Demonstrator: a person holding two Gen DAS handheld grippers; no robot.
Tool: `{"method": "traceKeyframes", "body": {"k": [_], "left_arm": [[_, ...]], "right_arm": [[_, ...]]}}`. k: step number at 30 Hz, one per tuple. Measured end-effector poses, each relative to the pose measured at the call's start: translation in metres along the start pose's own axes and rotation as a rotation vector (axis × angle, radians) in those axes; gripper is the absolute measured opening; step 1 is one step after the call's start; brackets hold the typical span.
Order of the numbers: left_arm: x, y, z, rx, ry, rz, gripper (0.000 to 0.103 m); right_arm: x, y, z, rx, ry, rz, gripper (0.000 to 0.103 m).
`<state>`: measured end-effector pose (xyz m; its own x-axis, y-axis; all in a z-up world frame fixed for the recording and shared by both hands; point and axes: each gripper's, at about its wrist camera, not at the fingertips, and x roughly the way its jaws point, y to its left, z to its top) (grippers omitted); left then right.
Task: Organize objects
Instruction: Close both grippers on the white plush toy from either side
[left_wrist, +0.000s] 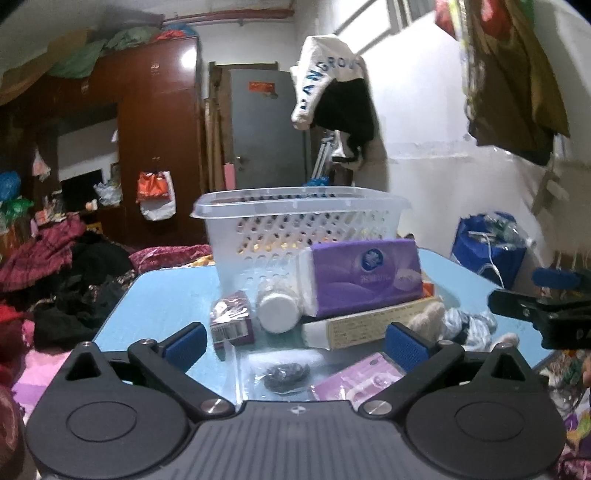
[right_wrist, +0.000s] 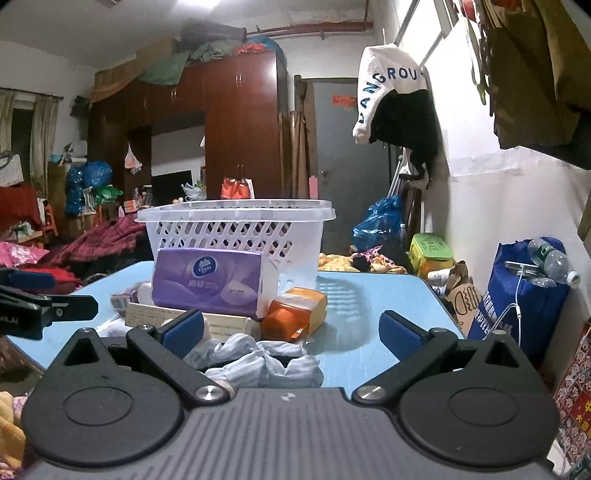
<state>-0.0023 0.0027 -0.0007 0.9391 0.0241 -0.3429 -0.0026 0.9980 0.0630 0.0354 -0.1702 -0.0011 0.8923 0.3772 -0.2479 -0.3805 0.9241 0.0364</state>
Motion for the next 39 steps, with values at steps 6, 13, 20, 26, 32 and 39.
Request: {"method": "traceKeyframes", "body": {"k": [6, 13, 20, 26, 32, 39], "left_arm": [[0.0, -0.003, -0.004, 0.01, 0.006, -0.044, 0.103], [-0.004, -0.004, -0.001, 0.002, -0.026, -0.134, 0.099], [0.013, -0.036, 0.001, 0.088, -0.029, -0.216, 0.082], [0.031, -0.035, -0.001, 0.048, 0.005, -0.256, 0.057], [0.042, -0.041, -0.006, 0.078, 0.026, -0.302, 0.035], [0.046, -0.048, -0.008, 0.115, 0.023, -0.317, 0.018]], "right_arm": [[-0.002, -0.005, -0.001, 0.012, 0.029, 0.03, 0.103], [-0.007, -0.007, -0.009, 0.015, 0.028, 0.035, 0.103], [-0.015, 0.008, -0.028, -0.021, 0.038, 0.134, 0.102], [-0.01, 0.009, -0.036, -0.005, 0.054, 0.169, 0.079], [-0.012, 0.015, -0.036, -0.039, 0.035, 0.178, 0.064], [-0.012, 0.017, -0.036, -0.074, 0.041, 0.189, 0.037]]}}
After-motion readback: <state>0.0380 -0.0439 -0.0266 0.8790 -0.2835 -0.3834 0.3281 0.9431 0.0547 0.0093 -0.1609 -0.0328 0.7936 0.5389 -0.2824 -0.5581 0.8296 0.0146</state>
